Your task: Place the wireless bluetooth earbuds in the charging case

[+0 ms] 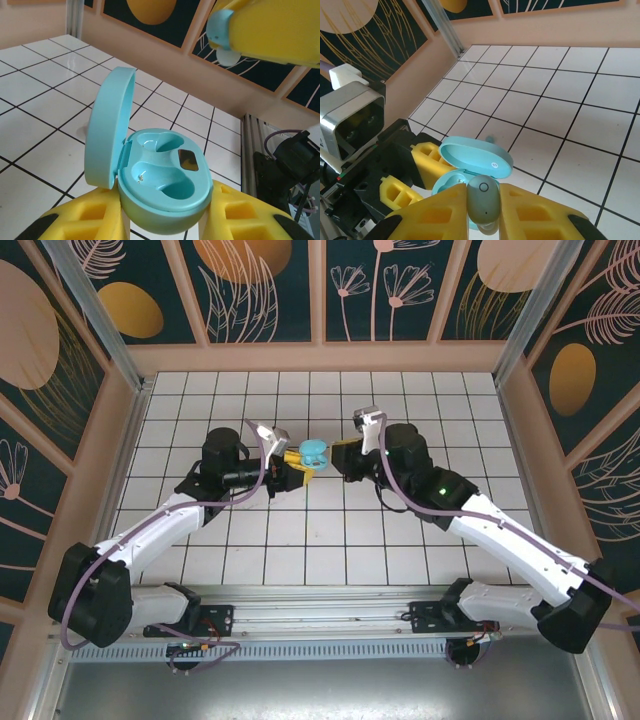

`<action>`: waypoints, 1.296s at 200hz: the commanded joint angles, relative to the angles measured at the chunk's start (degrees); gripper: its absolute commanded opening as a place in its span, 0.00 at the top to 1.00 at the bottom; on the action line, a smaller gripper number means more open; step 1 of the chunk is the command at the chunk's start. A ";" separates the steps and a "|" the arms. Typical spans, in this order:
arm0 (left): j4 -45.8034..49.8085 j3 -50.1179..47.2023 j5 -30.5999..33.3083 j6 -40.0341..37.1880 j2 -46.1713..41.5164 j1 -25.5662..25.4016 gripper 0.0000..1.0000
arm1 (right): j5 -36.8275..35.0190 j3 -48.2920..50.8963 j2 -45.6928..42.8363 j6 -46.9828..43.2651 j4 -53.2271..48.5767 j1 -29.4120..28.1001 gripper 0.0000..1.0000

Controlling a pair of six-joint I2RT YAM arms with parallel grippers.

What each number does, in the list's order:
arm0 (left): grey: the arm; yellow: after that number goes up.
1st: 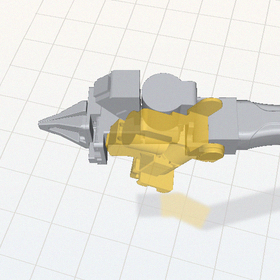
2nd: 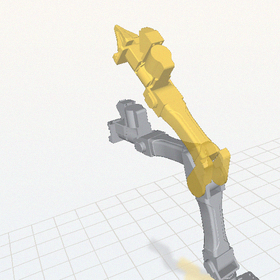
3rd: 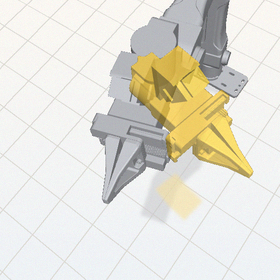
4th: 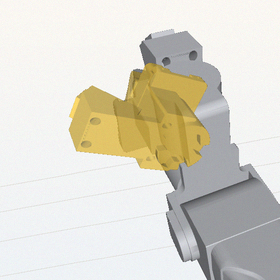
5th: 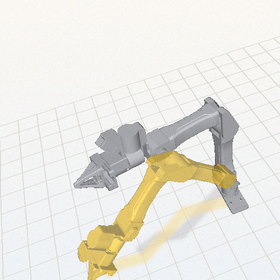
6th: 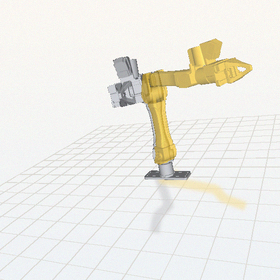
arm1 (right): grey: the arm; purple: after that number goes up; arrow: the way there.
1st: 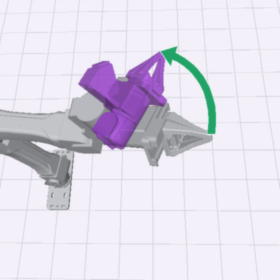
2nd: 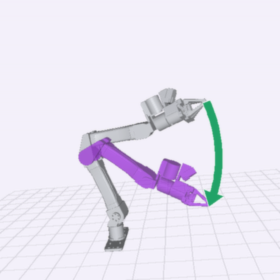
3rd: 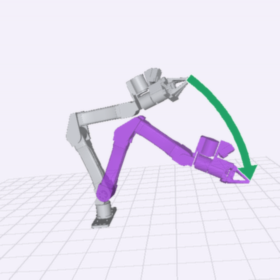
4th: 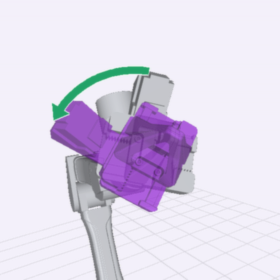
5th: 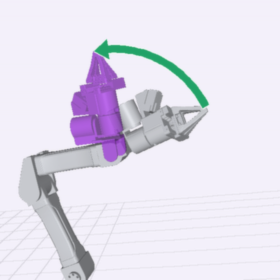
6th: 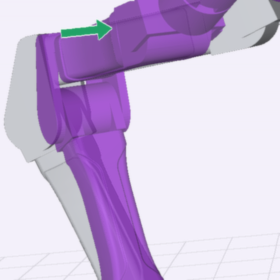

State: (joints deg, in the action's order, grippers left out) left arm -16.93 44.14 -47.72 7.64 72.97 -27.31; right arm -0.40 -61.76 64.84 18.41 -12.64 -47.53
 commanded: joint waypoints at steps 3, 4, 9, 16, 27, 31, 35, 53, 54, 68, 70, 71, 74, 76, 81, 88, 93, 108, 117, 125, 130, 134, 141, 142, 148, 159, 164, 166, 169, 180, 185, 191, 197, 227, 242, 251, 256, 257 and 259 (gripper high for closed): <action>-2.36 1.65 -1.67 0.72 0.15 0.43 0.80 | 0.57 -1.74 1.87 0.33 0.83 -0.45 0.81; -2.34 1.65 -1.67 0.72 0.15 0.42 0.80 | 0.71 -1.76 1.91 0.32 0.81 -0.45 0.81; -2.44 1.59 -1.75 0.73 0.16 0.40 0.80 | 0.82 -1.91 2.23 0.31 0.57 -0.46 0.81; -2.45 1.57 -1.78 0.84 0.11 0.44 0.79 | 0.97 -2.05 2.70 0.23 0.20 -0.46 0.80; -2.46 1.62 -1.85 0.78 0.07 0.42 0.80 | 1.10 -2.39 3.38 0.22 -0.39 -0.44 0.81; -2.44 1.63 -1.85 0.81 0.05 0.42 0.80 | 1.31 -2.61 3.66 0.22 -0.59 -0.42 0.81; -2.42 1.57 -1.93 0.84 0.06 0.47 0.80 | 1.48 -2.73 3.93 0.28 -0.82 -0.44 0.81; -2.43 1.58 -2.02 0.83 0.07 0.45 0.80 | 2.62 -3.68 5.15 0.53 -1.39 -0.40 0.81; -2.42 1.62 -2.02 0.82 0.07 0.43 0.80 | 2.70 -3.75 5.22 0.55 -1.45 -0.38 0.81; -2.32 1.60 -2.12 0.80 -0.08 0.43 0.79 | 3.51 -4.86 6.31 0.81 -2.31 -0.39 0.81; -2.32 1.59 -2.11 0.78 -0.03 0.42 0.79 | 3.62 -5.04 6.45 0.87 -2.45 -0.38 0.81; -2.32 1.58 -2.11 0.83 -0.03 0.42 0.79 | 3.64 -5.08 6.53 0.90 -2.51 -0.38 0.81; -2.25 1.60 -2.12 0.88 -0.02 0.43 0.79 | 3.73 -5.39 6.79 1.00 -2.78 -0.38 0.80; -2.24 1.62 -2.05 0.88 -0.02 0.46 0.79 | 3.81 -5.57 6.97 1.07 -2.99 -0.38 0.81; -2.25 1.52 -2.02 0.72 -0.10 0.42 0.79 | 4.04 -6.00 7.36 1.16 -3.38 -0.37 0.81; -2.23 1.54 -2.03 0.71 -0.22 0.41 0.79 | 4.26 -6.53 7.99 1.26 -4.01 -0.37 0.81; -2.24 1.52 -2.07 0.71 -0.26 0.42 0.79 | 4.27 -6.88 8.42 1.31 -4.55 -0.37 0.81; -2.07 1.54 -2.09 0.54 -0.41 0.41 0.79 | 4.18 -7.62 9.46 1.38 -5.79 -0.37 0.81; -2.00 1.52 -2.07 0.52 -0.47 0.48 0.79 | 4.26 -7.91 9.90 1.27 -6.41 -0.38 0.81; -1.89 1.52 -2.03 0.45 -0.54 0.42 0.79 | 4.27 -7.98 10.25 1.27 -6.72 -0.37 0.81; -1.88 1.49 -2.07 0.38 -0.56 0.42 0.79 | 4.27 -8.00 10.35 1.36 -6.85 -0.37 0.81; -1.88 1.51 -2.05 0.36 -0.55 0.40 0.79 | 4.27 -8.07 10.39 1.36 -7.07 -0.37 0.80; -1.76 1.53 -2.02 0.27 -0.64 0.42 0.79 | 4.19 -8.15 10.48 1.36 -7.29 -0.36 0.81; -1.73 1.59 -2.02 0.27 -0.64 0.42 0.79 | 4.19 -8.18 10.48 1.36 -7.30 -0.37 0.81; -1.75 1.61 -2.05 0.25 -0.68 0.41 0.79 | 4.03 -8.28 10.40 1.36 -7.54 -0.37 0.81; -1.66 1.45 -1.94 0.14 -0.73 0.43 0.79 | 3.85 -8.41 10.31 1.36 -7.98 -0.37 0.81; -1.62 1.47 -1.94 0.10 -0.72 0.42 0.79 | 3.85 -8.54 10.31 1.29 -8.22 -0.38 0.81; -1.64 1.52 -1.94 0.10 -0.72 0.42 0.79 | 3.84 -8.55 10.29 1.28 -8.28 -0.37 0.81; -1.62 1.56 -1.96 0.13 -0.66 0.42 0.79 | 3.83 -8.62 10.24 1.27 -8.44 -0.37 0.81; -1.62 1.48 -2.00 0.12 -0.64 0.42 0.79 | 3.96 -8.82 10.30 1.27 -8.86 -0.37 0.81; -1.62 1.58 -1.99 0.07 -0.70 0.47 0.79 | 4.08 -8.90 10.31 1.27 -9.06 -0.37 0.81; -1.62 1.63 -1.94 0.10 -0.55 0.42 0.79 | 4.26 -8.89 10.31 1.27 -9.19 -0.37 0.81; -1.68 1.65 -1.93 0.11 -0.55 0.42 0.79 | 4.49 -8.88 10.39 1.27 -9.31 -0.38 0.81; -1.64 1.95 -1.93 0.19 -0.66 0.42 0.79 | 5.06 -8.73 10.81 1.01 -9.76 -0.37 0.80; -1.49 1.92 -1.96 0.27 -0.72 0.42 0.79 | 5.69 -8.95 11.26 0.70 -10.27 -0.37 0.80; -1.44 2.00 -1.95 0.20 -0.73 0.35 0.79 | 6.06 -9.12 11.51 0.58 -10.46 -0.33 0.79; -1.44 1.92 -1.93 0.27 -0.73 0.46 0.79 | 6.37 -9.23 11.69 0.49 -10.76 -0.37 0.79; -1.40 1.92 -1.93 0.23 -0.72 0.44 0.79 | 6.37 -9.23 11.69 0.49 -10.76 -0.37 0.79; -1.41 1.96 -1.93 0.26 -0.72 0.42 0.79 | 6.46 -9.28 11.75 0.48 -10.88 -0.37 0.79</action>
State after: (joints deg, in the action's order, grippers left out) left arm -16.84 44.16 -48.56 7.81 72.97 -27.31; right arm 3.99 -68.64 75.24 18.81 -21.17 -47.62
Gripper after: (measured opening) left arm 0.299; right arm 0.207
